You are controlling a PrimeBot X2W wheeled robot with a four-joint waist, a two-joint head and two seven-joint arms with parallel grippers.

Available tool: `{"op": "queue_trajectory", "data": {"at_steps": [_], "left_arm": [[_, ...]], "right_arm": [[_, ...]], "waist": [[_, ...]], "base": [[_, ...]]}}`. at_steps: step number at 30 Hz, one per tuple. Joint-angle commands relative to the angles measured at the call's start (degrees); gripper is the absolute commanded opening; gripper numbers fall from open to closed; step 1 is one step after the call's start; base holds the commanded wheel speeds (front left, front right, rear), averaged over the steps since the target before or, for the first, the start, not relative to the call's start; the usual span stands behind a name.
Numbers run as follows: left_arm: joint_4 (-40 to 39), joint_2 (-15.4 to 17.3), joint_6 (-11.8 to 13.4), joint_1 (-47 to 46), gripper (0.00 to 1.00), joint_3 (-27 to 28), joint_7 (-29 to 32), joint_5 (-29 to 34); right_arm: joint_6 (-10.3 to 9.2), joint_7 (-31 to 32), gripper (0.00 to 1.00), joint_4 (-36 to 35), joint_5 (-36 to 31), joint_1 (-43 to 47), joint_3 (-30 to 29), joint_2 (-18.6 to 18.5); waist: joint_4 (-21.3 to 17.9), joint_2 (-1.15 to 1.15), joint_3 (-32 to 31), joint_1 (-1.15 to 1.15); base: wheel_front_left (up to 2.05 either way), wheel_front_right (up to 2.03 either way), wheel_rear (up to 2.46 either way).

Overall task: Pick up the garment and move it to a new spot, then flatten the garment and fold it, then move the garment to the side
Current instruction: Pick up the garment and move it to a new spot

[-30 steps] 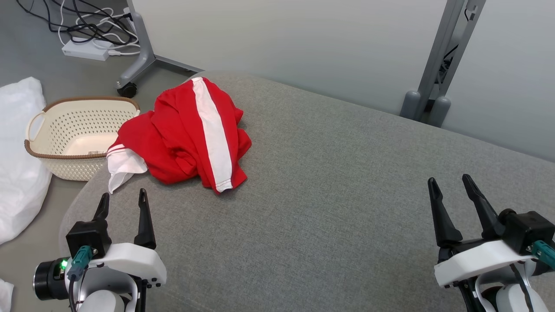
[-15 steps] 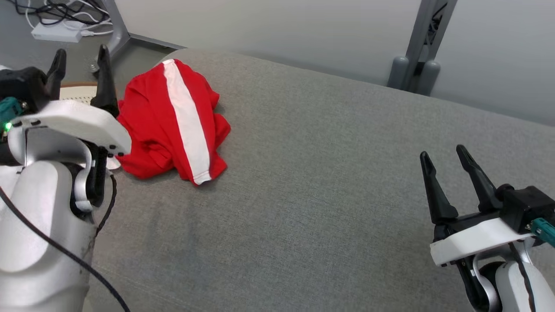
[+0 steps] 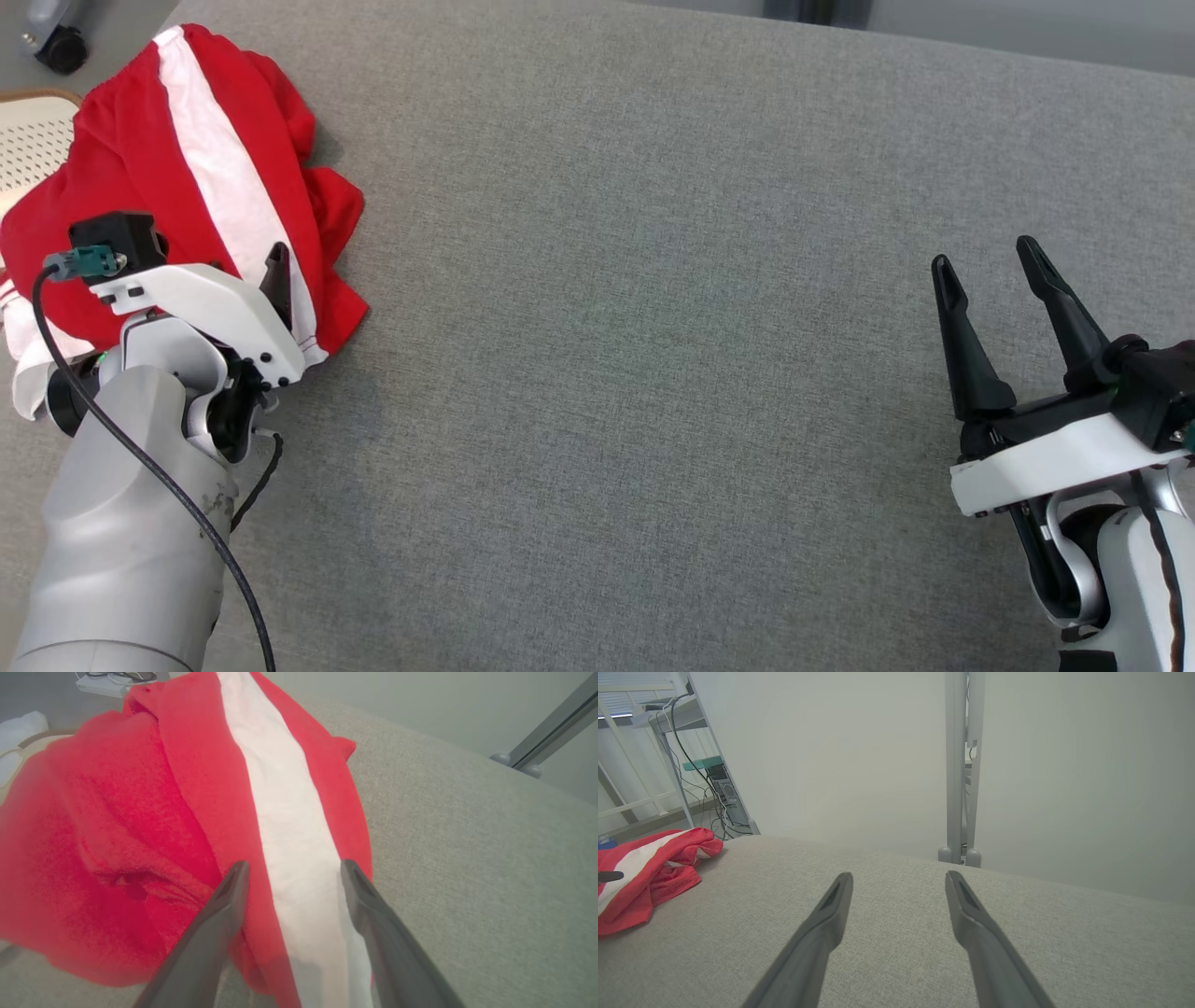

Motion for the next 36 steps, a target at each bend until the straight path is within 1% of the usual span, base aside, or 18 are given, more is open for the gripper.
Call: {"op": "queue_trajectory", "data": {"at_steps": [1, 6, 7, 8, 9, 10, 14, 21, 23, 25, 26, 28, 29, 33, 36], "left_arm": [[1.0, 0.3, -0.3, -1.1, 1.00, -0.1, -0.2, -0.1], [6.8, -0.2, -1.1, -2.7, 1.00, -0.1, -1.0, -0.7], [7.8, -0.3, -1.4, -3.0, 0.49, -0.1, -1.0, -0.9], [8.8, -0.4, -1.6, -3.3, 0.27, -0.1, -1.1, -1.0], [9.7, -0.4, -2.0, -3.6, 0.00, -0.1, -1.2, -1.3], [11.0, 0.0, -1.9, -4.4, 0.00, 0.0, -2.4, -1.2], [11.5, 0.7, -1.2, -5.8, 0.00, 0.4, -7.6, -0.8], [9.1, 1.8, -0.4, -7.8, 0.00, 1.0, -17.4, -0.4], [7.1, 2.7, 0.5, -8.1, 0.00, 1.0, -19.8, 0.2], [6.0, 2.9, 0.7, -8.2, 0.00, 1.0, -20.4, 0.6], [4.9, 3.2, 1.1, -8.1, 0.00, 0.9, -20.8, 0.9], [2.1, 3.0, 0.7, -7.2, 0.00, 0.9, -21.4, 1.1], [0.7, 3.3, 0.9, -6.5, 0.00, 0.8, -21.6, 1.5], [-6.2, 3.2, 2.1, -3.0, 0.00, 0.3, -21.9, 2.5], [-12.8, 2.3, 3.1, 1.0, 0.00, -0.5, -22.0, 3.2]], "right_arm": [[0.13, 0.3, 1.00, -0.3, -0.2, -0.5, -0.1, -0.4], [0.13, 0.4, 1.00, -0.4, -0.2, -1.2, 0.4, -0.6], [0.13, 0.4, 1.00, -0.4, 0.0, -1.3, 0.4, -0.7], [0.13, 0.4, 1.00, -0.3, 0.0, -1.5, 0.4, -0.8], [0.13, 0.3, 1.00, -0.2, 0.1, -1.8, 0.3, -0.9], [0.13, 0.2, 1.00, -0.1, 0.0, -2.2, 0.1, -1.0], [0.13, -0.2, 1.00, 0.3, 0.0, -1.6, -0.7, -1.0], [0.13, -0.9, 1.00, 1.3, 0.3, 0.4, -2.0, 0.0], [0.13, -1.3, 1.00, 1.6, 0.3, 1.2, -2.1, 0.5], [0.13, -1.4, 1.00, 1.7, 0.3, 1.5, -2.1, 0.6], [0.13, -1.5, 1.00, 1.8, 0.4, 1.6, -2.1, 0.7], [0.13, -1.8, 1.00, 2.1, 0.5, 2.2, -2.3, 0.9], [0.13, -1.9, 1.00, 2.3, 0.5, 2.6, -2.3, 1.1], [0.13, -2.4, 1.00, 3.0, 0.8, 3.7, -2.3, 1.7], [0.13, -2.6, 1.00, 3.2, 1.0, 4.4, -2.4, 2.2]], "waist": [[-0.2, 0.00, 0.6, 0.00], [-0.5, 0.00, 1.6, 0.00], [-0.6, 0.00, 1.8, 0.00], [-0.6, 0.00, 1.9, 0.00], [-0.7, 0.00, 2.0, 0.00], [-0.8, 0.00, 1.9, 0.00], [-0.6, 0.00, 0.9, 0.00], [0.4, 0.00, -2.9, 0.00], [0.8, 0.00, -4.9, 0.00], [0.8, 0.00, -5.5, 0.00], [0.9, 0.00, -6.2, 0.00], [1.0, 0.00, -7.7, 0.00], [1.0, 0.00, -8.5, 0.00], [0.5, 0.00, -11.1, 0.00], [0.0, 0.00, -12.5, 0.00]], "base": [[0.00, 0.00, 0.00], [0.00, 0.00, 0.00], [0.00, 0.00, 0.00], [0.00, 0.00, 0.00], [0.00, 0.00, 0.00], [0.00, 0.00, 0.00], [0.00, 0.00, 0.00], [0.00, 0.00, 0.00], [0.00, 0.00, 0.00], [0.00, 0.00, 0.00], [0.00, 0.00, 0.00], [0.00, 0.00, 0.00], [0.00, 0.00, 0.00], [0.00, 0.00, 0.00], [0.00, 0.00, 0.00]]}}
